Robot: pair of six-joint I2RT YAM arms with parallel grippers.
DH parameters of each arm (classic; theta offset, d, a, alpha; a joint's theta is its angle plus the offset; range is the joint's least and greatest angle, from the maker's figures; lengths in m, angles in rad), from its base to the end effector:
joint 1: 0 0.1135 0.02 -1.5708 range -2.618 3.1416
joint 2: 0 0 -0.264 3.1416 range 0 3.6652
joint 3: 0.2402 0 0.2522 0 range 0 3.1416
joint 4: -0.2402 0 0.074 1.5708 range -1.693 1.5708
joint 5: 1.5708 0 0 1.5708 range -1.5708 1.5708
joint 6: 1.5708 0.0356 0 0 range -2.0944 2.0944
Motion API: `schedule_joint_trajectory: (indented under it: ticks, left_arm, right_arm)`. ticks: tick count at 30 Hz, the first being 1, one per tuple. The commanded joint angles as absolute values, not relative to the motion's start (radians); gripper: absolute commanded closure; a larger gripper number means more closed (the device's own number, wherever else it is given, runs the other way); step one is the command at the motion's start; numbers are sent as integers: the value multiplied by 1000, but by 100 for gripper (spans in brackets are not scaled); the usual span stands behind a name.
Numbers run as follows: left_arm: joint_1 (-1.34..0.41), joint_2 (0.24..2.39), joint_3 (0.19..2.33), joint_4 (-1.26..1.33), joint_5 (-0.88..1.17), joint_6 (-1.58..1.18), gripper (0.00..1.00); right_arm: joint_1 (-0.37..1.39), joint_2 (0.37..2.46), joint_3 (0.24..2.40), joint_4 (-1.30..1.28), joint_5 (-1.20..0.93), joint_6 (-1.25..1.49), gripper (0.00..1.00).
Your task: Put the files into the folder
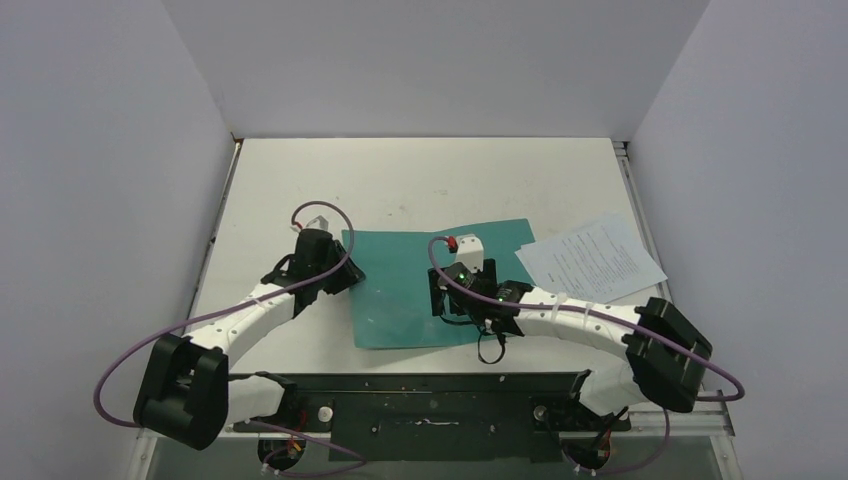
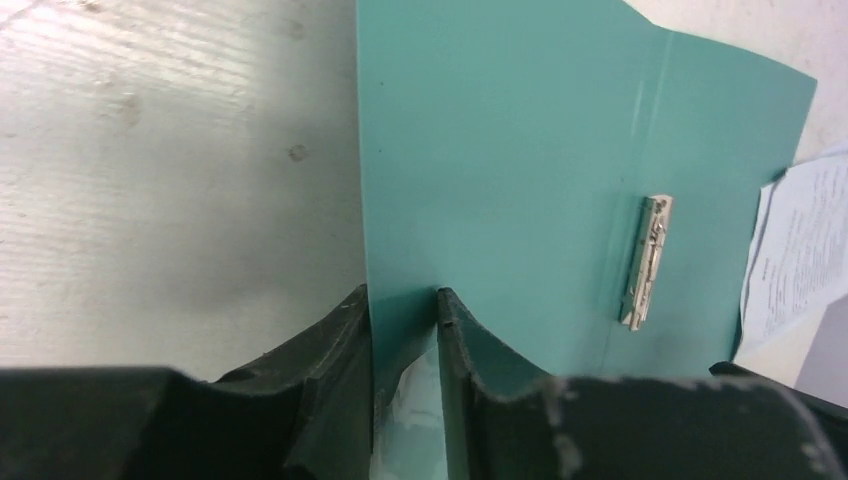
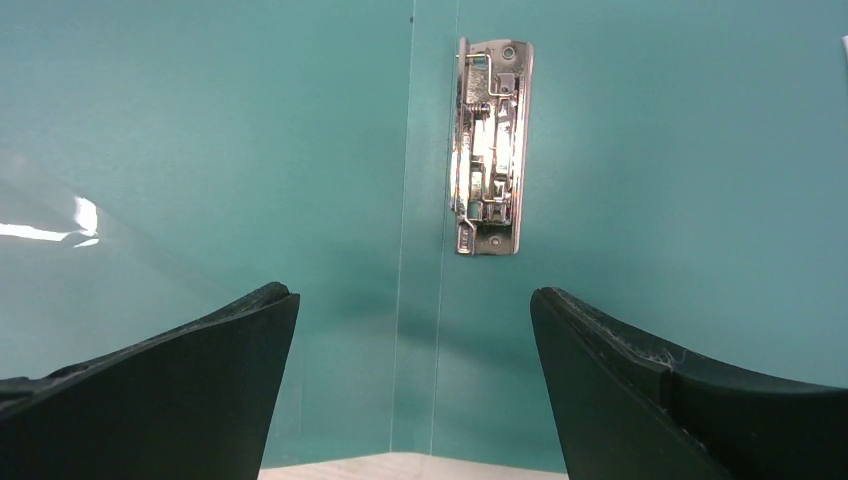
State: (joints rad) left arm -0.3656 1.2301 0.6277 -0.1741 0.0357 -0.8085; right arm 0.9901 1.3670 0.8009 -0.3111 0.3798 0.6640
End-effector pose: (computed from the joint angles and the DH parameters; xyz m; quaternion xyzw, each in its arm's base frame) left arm 0.2291 -0.0891 0.1962 -0.1958 0.9010 -0.2279 0.3129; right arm 0.1613 0.2218 0.2090 -0.0866 0.9217 0.1254 0.3566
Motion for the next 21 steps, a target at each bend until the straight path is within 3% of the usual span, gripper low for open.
schedule_joint_trajectory:
  ticks: [1,9,14,21]
  left_arm:
    - [-344,1234,611,-164,-44,-817,67]
    - [-333,1231,616,-209,-103,-818,34]
    - [-332,1198,626,-237,-126,-821,26]
    - [-333,1150,638,-254,-78,-822,24]
  right_arm:
    - [963,1427,796,-208,360,681,10]
    - [928,1558,767,-146,323,678,10]
    - [923,1636,765,-139,313,674,10]
    - [932,1737,786,-183,349,675,10]
